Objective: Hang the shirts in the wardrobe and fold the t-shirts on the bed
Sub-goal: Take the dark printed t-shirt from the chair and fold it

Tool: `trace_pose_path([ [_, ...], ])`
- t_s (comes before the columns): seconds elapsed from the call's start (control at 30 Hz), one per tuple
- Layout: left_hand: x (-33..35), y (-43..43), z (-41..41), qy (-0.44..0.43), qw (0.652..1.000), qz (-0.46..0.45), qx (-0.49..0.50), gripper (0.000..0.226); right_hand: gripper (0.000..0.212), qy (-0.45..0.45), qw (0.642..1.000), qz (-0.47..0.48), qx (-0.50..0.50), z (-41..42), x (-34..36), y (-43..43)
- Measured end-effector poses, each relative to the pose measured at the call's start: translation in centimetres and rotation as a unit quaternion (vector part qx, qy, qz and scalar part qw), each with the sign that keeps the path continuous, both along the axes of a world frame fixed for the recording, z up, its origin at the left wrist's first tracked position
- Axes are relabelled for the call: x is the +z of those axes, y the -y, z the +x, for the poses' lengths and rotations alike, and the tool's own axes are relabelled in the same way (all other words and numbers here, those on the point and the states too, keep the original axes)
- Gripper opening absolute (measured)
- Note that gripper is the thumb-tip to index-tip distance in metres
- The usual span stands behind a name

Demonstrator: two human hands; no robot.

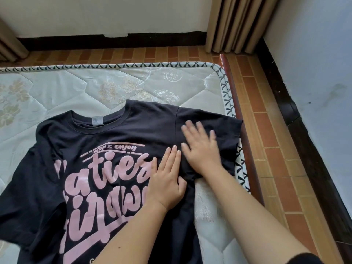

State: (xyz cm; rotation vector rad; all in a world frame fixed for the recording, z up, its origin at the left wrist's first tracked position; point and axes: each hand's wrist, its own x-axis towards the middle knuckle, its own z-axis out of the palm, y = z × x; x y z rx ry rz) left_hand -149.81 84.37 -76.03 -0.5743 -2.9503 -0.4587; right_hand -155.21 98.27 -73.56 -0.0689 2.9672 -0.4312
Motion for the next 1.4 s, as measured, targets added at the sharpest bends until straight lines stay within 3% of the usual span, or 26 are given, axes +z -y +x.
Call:
trace_pose_path([
  [0.23,0.3,-0.1,0.1,0.009,1.000,-0.013,0.006,0.069,0.057,0.065,0.978,0.122,-0.155,0.9,0.6,-7.0],
  [0.33,0.4,-0.1,0.1,0.007,1.000,-0.013,0.008,0.069,0.054,0.037,0.971,0.138,-0.191,0.0,1.4,-5.6],
  [0.43,0.5,-0.1,0.1,0.004,1.000,-0.011,0.005,0.069,0.055,-0.020,0.985,0.115,-0.128,-0.1,1.8,-1.7],
  [0.57,0.4,-0.2,0.0,-0.001,1.000,-0.002,0.010,0.072,0.072,0.023,0.999,0.017,0.034,1.3,1.4,2.6],
  [0.63,0.4,-0.2,0.1,-0.006,1.000,0.005,0.012,0.071,0.081,0.038,0.999,-0.007,-0.011,2.0,0.5,2.0],
  [0.7,0.4,-0.1,0.1,-0.011,1.000,0.008,0.010,0.069,0.080,0.017,0.999,0.032,-0.040,2.9,0.1,0.9],
  [0.8,0.5,-0.1,0.3,-0.006,1.000,0.025,0.004,0.066,0.058,0.076,0.994,0.058,-0.043,3.7,1.1,0.3],
  [0.9,0.7,0.0,0.2,0.010,0.999,0.053,0.002,0.061,0.055,0.129,0.991,-0.002,-0.040,5.1,3.6,1.4],
  [1.07,2.8,0.6,1.1,0.051,0.997,0.050,-0.040,0.048,0.051,0.106,0.989,-0.102,-0.027,10.6,7.3,3.8],
  [1.27,6.0,5.4,4.6,0.053,0.993,0.109,-0.012,0.013,0.051,0.113,0.979,-0.171,-0.021,14.9,7.9,8.5],
  [1.4,6.4,13.2,7.7,-0.013,0.988,0.145,0.046,0.027,0.042,0.061,0.979,-0.191,0.040,15.0,8.2,13.4],
])
